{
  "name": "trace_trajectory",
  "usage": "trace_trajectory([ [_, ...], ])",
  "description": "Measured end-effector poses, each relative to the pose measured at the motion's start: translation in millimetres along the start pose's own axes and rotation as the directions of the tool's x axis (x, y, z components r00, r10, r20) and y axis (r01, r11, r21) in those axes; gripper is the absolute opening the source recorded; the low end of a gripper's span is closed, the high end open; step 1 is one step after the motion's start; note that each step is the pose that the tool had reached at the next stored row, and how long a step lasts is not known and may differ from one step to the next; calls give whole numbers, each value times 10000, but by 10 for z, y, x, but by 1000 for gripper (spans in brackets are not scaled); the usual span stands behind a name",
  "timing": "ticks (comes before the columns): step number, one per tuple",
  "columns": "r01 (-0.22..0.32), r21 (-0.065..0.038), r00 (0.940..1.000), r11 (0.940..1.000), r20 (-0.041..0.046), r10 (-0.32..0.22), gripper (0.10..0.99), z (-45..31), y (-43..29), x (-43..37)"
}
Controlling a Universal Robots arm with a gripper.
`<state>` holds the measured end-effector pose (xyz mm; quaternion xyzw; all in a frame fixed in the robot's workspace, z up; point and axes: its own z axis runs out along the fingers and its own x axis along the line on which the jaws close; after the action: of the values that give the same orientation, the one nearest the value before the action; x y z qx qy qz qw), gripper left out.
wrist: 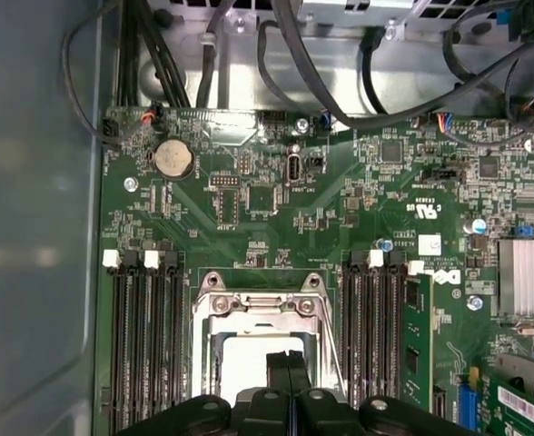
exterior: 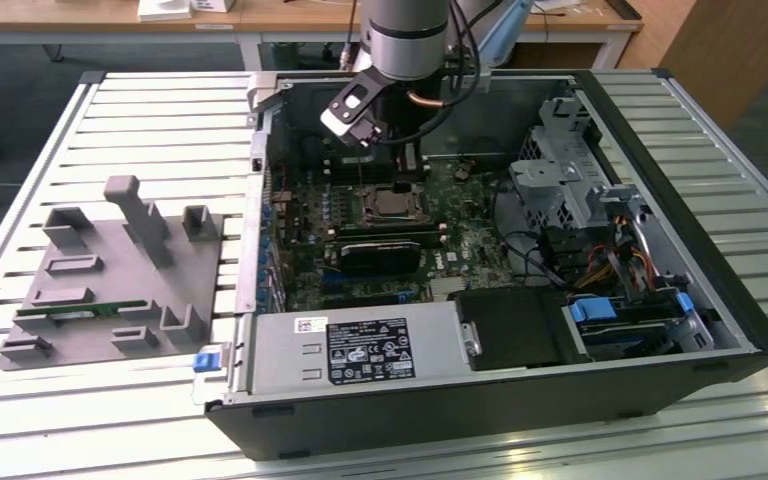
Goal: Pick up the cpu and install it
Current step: 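Close the cpu cover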
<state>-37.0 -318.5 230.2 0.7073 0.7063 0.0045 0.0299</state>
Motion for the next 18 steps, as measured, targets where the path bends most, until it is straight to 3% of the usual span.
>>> trace_trajectory([
  [6,1,37,10000,10000,0,-1,106,80,-11,3],
  [18,1,37,10000,10000,1,-1,106,150,-143,5],
])
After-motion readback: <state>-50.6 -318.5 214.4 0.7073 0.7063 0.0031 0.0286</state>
